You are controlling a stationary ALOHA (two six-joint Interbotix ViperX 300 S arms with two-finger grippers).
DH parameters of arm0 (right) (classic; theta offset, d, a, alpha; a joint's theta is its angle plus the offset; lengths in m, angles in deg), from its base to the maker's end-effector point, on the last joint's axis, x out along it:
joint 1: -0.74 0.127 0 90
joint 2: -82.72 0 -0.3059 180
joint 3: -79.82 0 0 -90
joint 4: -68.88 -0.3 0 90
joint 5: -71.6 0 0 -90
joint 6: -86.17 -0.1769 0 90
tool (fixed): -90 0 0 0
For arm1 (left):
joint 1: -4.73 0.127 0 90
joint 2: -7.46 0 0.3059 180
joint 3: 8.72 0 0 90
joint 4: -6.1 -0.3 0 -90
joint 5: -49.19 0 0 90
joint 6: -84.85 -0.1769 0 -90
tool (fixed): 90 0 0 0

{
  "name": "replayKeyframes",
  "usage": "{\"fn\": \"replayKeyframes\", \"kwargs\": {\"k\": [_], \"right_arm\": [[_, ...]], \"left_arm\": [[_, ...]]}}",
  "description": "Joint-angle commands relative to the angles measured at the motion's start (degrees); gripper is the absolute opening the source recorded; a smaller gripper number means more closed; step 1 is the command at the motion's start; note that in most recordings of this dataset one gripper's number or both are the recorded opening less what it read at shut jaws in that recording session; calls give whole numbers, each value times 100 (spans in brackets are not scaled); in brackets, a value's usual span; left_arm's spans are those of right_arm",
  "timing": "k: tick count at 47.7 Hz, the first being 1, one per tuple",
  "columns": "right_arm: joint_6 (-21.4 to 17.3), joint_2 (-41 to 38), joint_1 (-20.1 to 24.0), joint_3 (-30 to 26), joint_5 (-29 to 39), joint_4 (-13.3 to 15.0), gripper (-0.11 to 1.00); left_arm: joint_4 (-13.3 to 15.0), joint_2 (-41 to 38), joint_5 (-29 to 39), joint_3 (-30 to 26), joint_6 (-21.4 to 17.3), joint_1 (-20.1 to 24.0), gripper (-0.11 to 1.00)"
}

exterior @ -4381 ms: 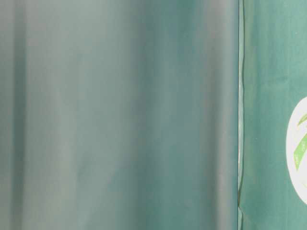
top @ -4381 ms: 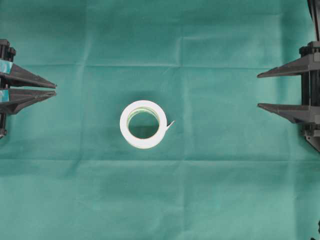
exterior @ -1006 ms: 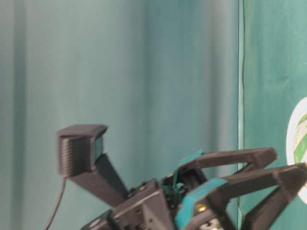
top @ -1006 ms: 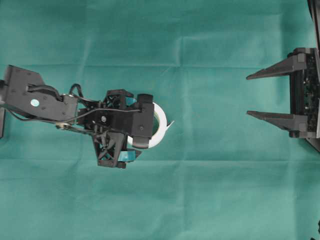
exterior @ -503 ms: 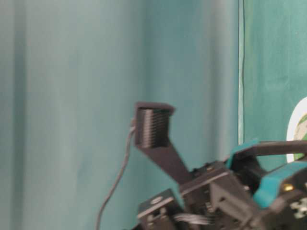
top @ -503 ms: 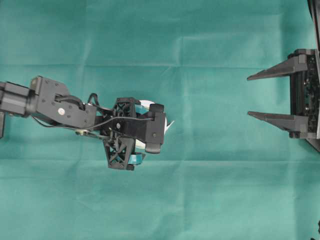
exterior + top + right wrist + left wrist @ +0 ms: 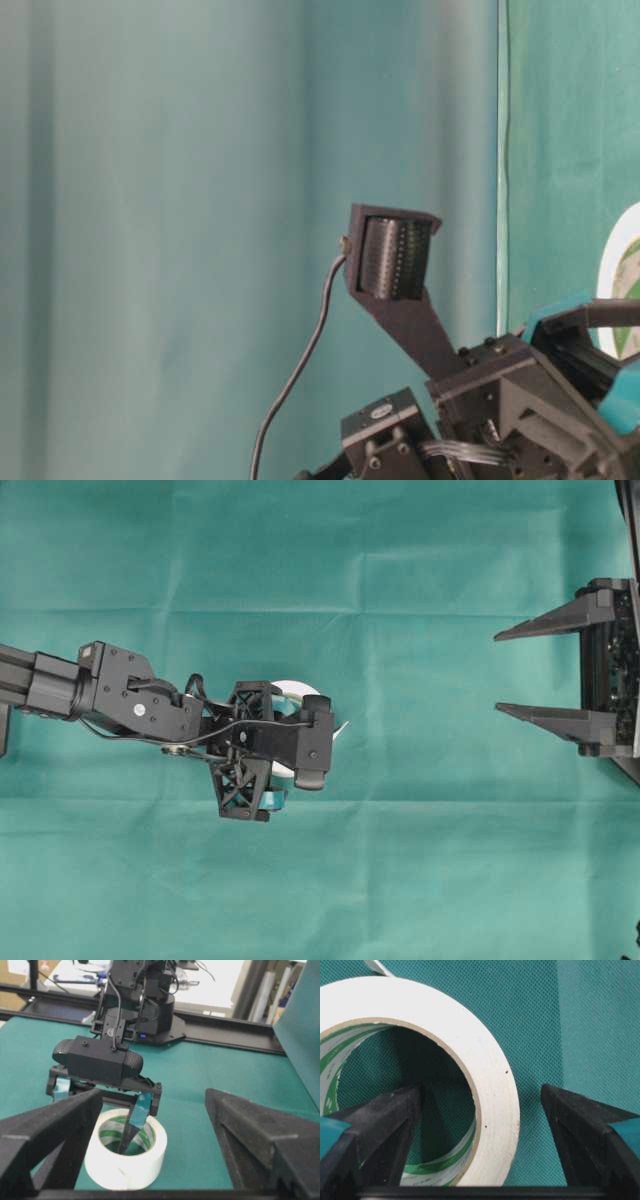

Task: Peel off the duct tape with your right arm.
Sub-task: 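Close the left gripper on the tape roll's rim, then lift and tilt the roll upright with the left gripper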

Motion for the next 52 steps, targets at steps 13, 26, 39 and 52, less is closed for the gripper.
{"fn": "replayKeyframes", "kwargs": {"k": [13, 26, 39, 52], "right_arm": [[-9, -26, -9, -44, -53, 9, 76], [-18, -26, -9, -44, -53, 9, 76], [-18, -26, -9, -26, -53, 0, 76], [-18, -26, -9, 26, -53, 9, 76]], "left_arm": [[9, 167, 18, -35, -26, -18, 26], [0, 387, 149, -35, -123, -70, 22], [0, 940, 448, -123, -237, -141, 22], [0, 1652, 1151, -457, -272, -255, 22]]}}
